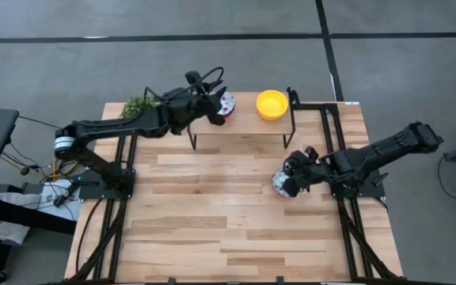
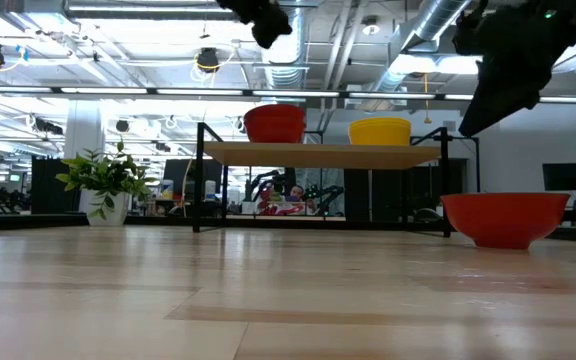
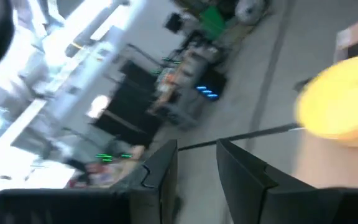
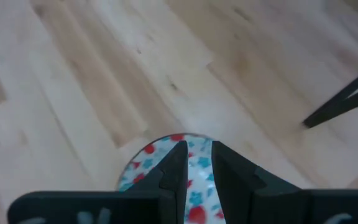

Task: Pick & Place Mini bowls
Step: Stack the left patterned bowl on top of the patterned bowl on the shelf

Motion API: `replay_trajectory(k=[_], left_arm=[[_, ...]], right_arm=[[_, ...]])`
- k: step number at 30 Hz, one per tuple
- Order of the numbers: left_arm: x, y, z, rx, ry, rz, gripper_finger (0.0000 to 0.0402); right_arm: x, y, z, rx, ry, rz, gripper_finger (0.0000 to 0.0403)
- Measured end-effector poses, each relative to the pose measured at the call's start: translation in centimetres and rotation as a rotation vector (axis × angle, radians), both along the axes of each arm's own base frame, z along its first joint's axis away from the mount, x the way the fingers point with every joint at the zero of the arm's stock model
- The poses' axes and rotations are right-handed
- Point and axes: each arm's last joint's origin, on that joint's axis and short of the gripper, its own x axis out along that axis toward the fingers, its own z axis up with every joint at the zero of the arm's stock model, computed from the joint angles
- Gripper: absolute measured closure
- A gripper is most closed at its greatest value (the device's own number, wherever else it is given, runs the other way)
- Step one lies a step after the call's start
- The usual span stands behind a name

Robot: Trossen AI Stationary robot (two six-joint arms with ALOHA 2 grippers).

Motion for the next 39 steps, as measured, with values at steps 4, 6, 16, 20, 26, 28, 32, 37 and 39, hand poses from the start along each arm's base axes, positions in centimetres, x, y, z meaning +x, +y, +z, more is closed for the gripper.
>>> replay_trajectory(k=[4,6,16,20,26,28,32,37,39], left_arm=[[1.2,0.5,-0.7,0.110,0.047,0.054,0.0290],[1.7,1.0,-1.4,0.153,0.110,0.068,0.0290],[3.2,3.2,-4.2,0.185,0.224,0.115,0.0290],[3.3,3.7,-4.5,0.193,0.236,0.109,0.0290],[3.0,4.8,-4.7,0.209,0.265,0.124,0.0295],[3.0,5.0,-4.7,0.225,0.289,0.128,0.0297],[3.0,5.1,-4.7,0.280,0.347,0.107,0.0299],[2.9,5.4,-4.7,0.319,0.392,0.103,0.0300],[2.9,5.4,-4.7,0.322,0.389,0.088,0.0300]], right_arm=[[0.2,-1.1,0.0,-0.057,0.031,0.026,0.0339],[0.4,-1.6,0.1,-0.074,0.038,0.024,0.0339],[0.7,-2.8,0.2,-0.073,0.018,-0.028,0.0339],[0.8,-2.6,0.3,-0.071,0.003,-0.019,0.0339],[0.8,-2.2,0.3,-0.063,-0.006,-0.005,0.0339],[0.8,-2.1,0.3,-0.063,-0.006,0.002,0.0339],[0.8,-1.9,0.3,-0.061,-0.008,0.009,0.0339],[0.8,-1.8,0.3,-0.049,-0.015,-0.007,0.0339],[0.8,-1.8,0.3,-0.049,-0.016,-0.007,0.0339]])
